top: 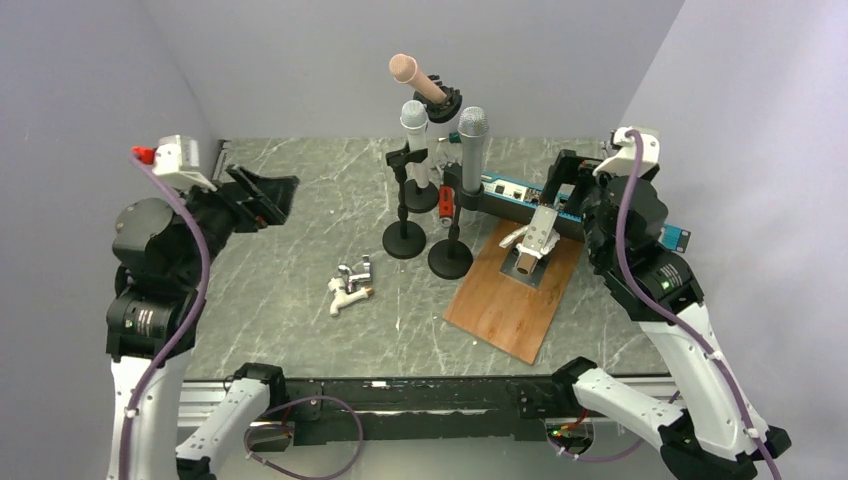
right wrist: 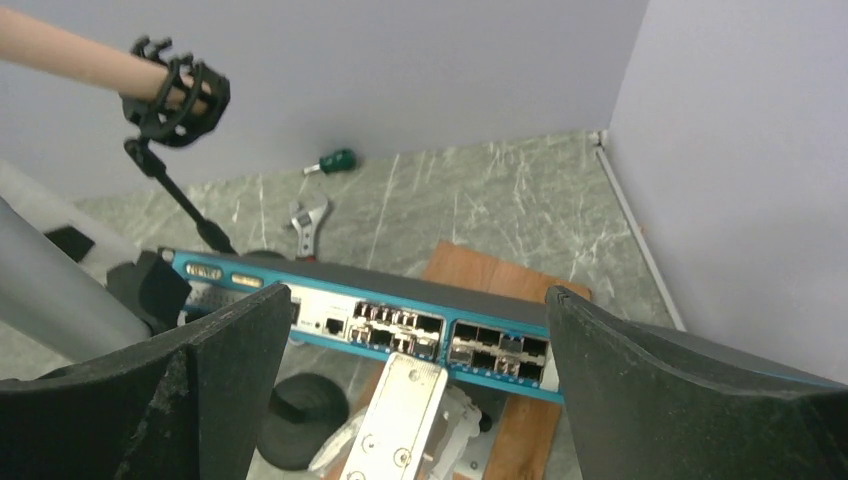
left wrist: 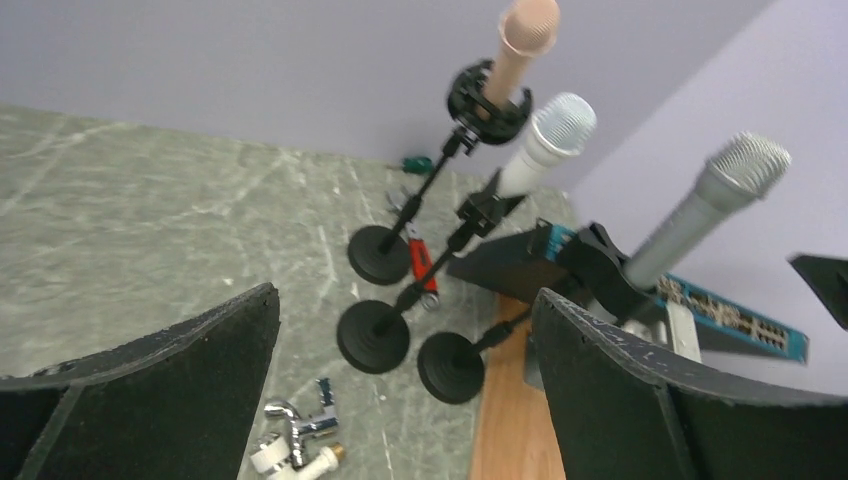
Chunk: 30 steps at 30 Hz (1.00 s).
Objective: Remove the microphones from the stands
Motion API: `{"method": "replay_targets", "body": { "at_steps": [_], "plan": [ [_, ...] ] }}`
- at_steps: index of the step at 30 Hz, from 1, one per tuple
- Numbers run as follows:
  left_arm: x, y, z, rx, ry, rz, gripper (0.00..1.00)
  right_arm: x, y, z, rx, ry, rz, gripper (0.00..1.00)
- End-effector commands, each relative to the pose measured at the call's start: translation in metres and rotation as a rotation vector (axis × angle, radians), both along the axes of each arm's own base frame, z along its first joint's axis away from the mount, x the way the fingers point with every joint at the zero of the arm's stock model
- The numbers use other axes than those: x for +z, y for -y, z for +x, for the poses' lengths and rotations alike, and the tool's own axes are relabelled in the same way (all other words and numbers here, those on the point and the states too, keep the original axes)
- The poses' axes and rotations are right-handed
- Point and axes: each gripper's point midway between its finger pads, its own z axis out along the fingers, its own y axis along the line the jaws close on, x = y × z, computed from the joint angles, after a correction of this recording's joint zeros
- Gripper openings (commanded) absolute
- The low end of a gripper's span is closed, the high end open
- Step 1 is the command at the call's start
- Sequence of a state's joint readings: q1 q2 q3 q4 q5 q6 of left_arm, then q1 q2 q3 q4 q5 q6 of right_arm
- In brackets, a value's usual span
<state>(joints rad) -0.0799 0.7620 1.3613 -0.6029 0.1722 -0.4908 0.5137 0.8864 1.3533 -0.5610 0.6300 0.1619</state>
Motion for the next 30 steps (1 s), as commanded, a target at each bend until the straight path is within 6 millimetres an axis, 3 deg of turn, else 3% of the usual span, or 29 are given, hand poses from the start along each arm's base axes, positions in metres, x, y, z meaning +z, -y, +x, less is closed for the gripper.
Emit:
{"method": "replay_targets", "body": {
  "at_steps": [1,7,10,13,16,18,24,30],
  "plan": [
    [-0.004,0.036,0.008,-0.128,0.001,0.024,0.99,0.000,-0.015,0.000,0.082,-0.018,0.011,1.00],
    [-0.050,0.077,0.027,-0.238,-0.148,0.016,0.99,-0.026,-0.050,0.012,0.246,-0.121,-0.029,1.00],
    [-0.060,0.086,0.026,-0.276,-0.168,0.011,0.97,-0.042,-0.067,0.020,0.296,-0.199,-0.026,1.00],
    [-0.059,0.084,0.020,-0.276,-0.121,0.008,0.99,-0.048,-0.091,0.021,0.397,-0.212,0.026,1.00],
    [-0.049,0.083,0.005,-0.309,-0.026,0.006,0.99,-0.051,-0.134,0.010,0.622,-0.235,0.113,1.00],
    [-0.037,0.077,-0.006,-0.308,0.044,0.017,0.99,-0.051,-0.150,0.007,0.701,-0.242,0.151,1.00],
    [-0.018,0.055,-0.031,-0.246,0.216,0.012,0.99,-0.053,-0.158,0.015,0.732,-0.197,0.138,1.00],
    [-0.012,0.080,-0.044,-0.410,0.279,0.042,1.00,-0.050,-0.168,0.028,0.745,-0.155,0.156,1.00]
  ]
}}
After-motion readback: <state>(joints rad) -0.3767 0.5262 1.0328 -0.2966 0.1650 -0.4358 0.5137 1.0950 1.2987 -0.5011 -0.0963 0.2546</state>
